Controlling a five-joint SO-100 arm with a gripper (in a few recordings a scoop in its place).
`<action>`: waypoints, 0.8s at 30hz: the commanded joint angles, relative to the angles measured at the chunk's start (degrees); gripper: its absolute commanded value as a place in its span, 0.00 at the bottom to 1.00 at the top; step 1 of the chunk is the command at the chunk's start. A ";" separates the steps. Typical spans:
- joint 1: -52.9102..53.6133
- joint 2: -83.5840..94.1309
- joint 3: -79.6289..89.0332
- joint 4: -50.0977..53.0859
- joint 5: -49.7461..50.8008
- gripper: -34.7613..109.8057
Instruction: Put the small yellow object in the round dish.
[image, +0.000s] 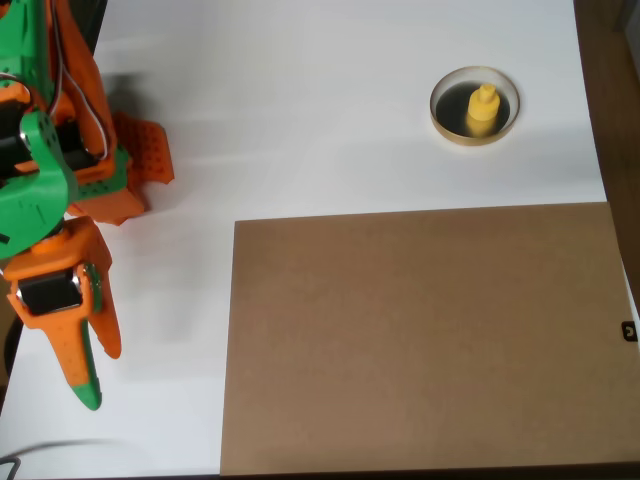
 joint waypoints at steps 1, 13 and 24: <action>2.81 4.31 2.64 -2.46 1.67 0.40; 7.47 24.61 11.34 1.76 0.79 0.33; 7.12 33.57 14.94 5.01 -0.18 0.29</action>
